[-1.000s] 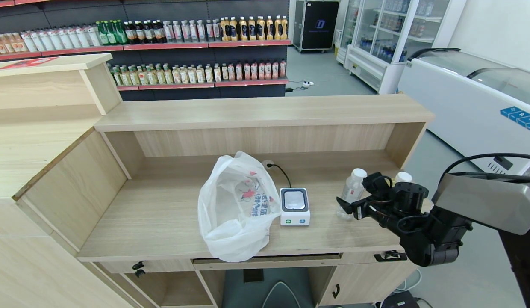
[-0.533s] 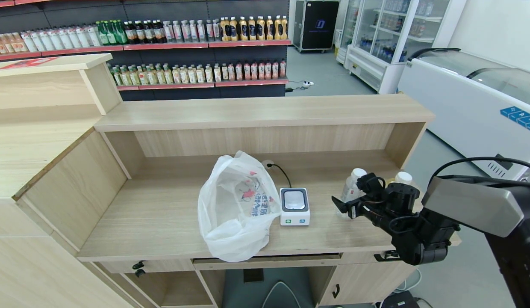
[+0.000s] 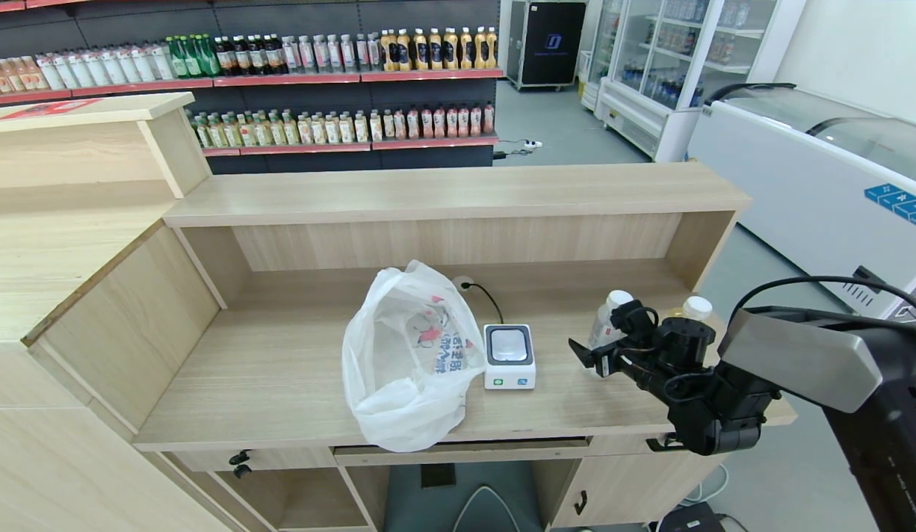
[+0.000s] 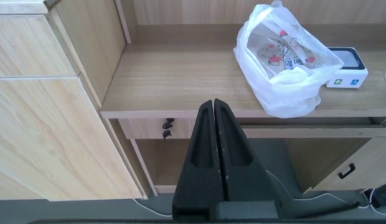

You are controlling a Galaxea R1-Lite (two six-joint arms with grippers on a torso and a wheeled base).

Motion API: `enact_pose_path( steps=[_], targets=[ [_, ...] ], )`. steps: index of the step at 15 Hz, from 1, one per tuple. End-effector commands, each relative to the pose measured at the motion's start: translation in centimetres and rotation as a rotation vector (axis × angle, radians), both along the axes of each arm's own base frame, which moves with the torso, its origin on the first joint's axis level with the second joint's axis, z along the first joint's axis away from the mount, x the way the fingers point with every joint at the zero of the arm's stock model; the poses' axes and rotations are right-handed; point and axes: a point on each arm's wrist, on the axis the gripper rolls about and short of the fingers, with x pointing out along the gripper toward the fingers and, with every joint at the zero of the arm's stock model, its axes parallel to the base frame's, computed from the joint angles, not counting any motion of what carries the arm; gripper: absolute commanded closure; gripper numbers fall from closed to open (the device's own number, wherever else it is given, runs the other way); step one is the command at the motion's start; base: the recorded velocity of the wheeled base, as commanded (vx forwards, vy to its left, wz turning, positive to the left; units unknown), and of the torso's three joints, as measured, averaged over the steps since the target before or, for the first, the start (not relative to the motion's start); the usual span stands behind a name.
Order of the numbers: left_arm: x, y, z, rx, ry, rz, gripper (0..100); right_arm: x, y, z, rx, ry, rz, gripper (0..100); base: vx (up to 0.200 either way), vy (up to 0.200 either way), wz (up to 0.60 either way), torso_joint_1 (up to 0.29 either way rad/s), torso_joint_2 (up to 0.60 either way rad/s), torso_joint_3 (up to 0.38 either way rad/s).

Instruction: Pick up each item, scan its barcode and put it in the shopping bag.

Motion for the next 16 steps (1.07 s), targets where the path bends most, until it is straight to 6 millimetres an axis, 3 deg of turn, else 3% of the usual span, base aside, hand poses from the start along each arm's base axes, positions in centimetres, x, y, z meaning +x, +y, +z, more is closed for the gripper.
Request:
enact_pose_path(
  steps=[1,12,13,16],
  targets=[
    [0.0,0.0,0.0,0.0,0.0,0.001,100,0.3,0.1,-0.3,0.001,-0.005,0.003,0,0.0,0.0,0.0,0.0,0.0,0.0],
    [0.0,0.0,0.0,0.0,0.0,0.001,100,1.5,0.8,-1.0,0.011,-0.031,0.027,0,0.0,0.0,0.0,0.0,0.0,0.0],
    [0.0,0.0,0.0,0.0,0.0,0.001,100,1.5,0.8,-1.0,0.011,-0.031,0.027,100,0.0,0.0,0.0,0.0,0.0,0.0],
    [0.0,0.0,0.0,0.0,0.0,0.001,100,1.7,0.8,-1.0,0.011,-0.028,0.025,100,0.0,0.0,0.0,0.0,0.0,0.0]
  ],
)
